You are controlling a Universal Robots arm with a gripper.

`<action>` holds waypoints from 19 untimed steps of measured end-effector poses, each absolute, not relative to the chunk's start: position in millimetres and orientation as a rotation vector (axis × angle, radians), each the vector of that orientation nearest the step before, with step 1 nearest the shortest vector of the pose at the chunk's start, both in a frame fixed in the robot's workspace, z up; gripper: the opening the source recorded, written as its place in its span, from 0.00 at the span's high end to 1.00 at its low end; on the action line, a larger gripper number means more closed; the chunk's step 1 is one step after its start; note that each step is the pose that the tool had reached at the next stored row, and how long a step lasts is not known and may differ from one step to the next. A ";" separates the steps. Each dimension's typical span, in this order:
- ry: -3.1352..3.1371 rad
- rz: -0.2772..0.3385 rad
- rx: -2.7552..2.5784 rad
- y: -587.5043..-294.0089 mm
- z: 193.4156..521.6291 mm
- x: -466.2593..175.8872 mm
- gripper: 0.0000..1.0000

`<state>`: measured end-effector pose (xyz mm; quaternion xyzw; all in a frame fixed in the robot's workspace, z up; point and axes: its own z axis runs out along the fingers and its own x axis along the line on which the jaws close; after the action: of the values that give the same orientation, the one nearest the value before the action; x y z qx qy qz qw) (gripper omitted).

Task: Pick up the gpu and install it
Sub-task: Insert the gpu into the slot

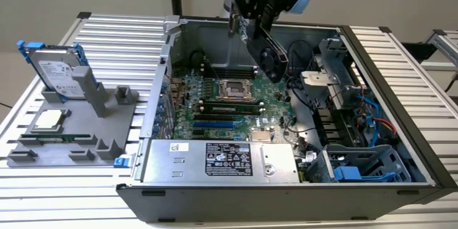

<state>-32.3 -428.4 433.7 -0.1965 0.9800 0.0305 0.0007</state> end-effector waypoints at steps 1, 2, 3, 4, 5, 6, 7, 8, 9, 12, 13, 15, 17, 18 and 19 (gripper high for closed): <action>3.076 0.096 -0.624 -428.4 433.7 -32.3 1.00; 3.075 0.096 -0.632 -428.4 433.7 -32.3 1.00; 3.074 0.096 -0.639 -428.4 433.7 -32.3 1.00; 3.072 0.096 -0.646 -428.4 433.7 -32.3 1.00; 3.071 0.096 -0.653 -428.4 433.7 -32.3 1.00; 3.069 0.096 -0.661 -428.4 433.7 -32.3 1.00; 3.068 0.096 -0.668 -428.4 433.7 -32.3 1.00; 3.066 0.096 -0.676 -428.4 433.7 -32.3 1.00; 3.065 0.096 -0.683 -428.4 433.7 -32.3 1.00; 3.060 0.096 -0.707 -428.4 433.7 -32.3 1.00; 3.058 0.096 -0.715 -428.4 433.7 -32.3 1.00; 3.055 0.096 -0.732 -428.4 433.7 -32.3 1.00; 3.051 0.096 -0.749 -428.4 433.7 -32.3 1.00; 3.049 0.096 -0.757 -428.4 433.8 -32.3 1.00; 3.047 0.096 -0.765 -428.4 433.7 -32.3 1.00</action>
<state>-32.3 -428.4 433.7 -0.2434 0.9694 0.0305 -0.0008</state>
